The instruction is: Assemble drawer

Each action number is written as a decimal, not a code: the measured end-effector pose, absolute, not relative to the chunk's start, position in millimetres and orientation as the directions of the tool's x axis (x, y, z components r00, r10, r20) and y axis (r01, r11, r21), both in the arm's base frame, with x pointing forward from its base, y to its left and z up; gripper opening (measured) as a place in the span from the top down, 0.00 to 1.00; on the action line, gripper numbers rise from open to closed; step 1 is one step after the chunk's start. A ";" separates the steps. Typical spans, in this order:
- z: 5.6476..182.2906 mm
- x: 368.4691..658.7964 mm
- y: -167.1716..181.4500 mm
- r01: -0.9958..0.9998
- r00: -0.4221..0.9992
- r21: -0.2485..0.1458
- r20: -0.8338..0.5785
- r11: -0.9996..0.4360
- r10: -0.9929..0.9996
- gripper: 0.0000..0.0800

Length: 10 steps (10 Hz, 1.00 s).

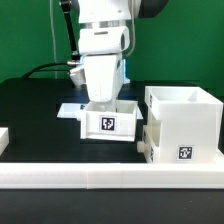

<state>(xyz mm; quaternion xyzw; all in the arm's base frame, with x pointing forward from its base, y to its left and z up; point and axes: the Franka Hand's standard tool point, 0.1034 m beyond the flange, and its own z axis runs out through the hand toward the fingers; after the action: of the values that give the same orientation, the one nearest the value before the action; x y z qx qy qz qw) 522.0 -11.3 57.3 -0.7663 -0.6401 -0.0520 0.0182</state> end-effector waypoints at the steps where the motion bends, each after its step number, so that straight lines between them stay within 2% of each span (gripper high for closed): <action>1: 57.1 521.8 -11.2 0.983 0.175 0.038 0.103 -0.180 0.979 0.95; 2: 57.0 521.7 -11.2 0.983 0.175 0.038 0.103 -0.180 0.979 0.95; 3: 56.0 518.3 -11.9 0.984 0.176 0.004 0.096 -0.177 0.980 0.95; 7: 55.7 529.0 -1.5 0.992 0.122 0.003 0.093 -0.123 0.988 0.95; 8: 53.9 525.2 -2.8 0.992 0.125 -0.021 0.090 -0.124 0.988 0.95; 10: 53.7 525.3 -2.3 0.992 0.124 -0.020 0.090 -0.123 0.988 0.95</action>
Offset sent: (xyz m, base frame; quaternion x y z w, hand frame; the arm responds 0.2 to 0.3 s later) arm 0.0126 0.0105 -0.0006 0.0006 0.0057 -0.0657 0.9978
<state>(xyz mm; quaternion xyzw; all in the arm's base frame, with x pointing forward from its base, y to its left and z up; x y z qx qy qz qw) 525.3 -2.3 53.7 -0.7489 -0.6611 -0.0272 0.0375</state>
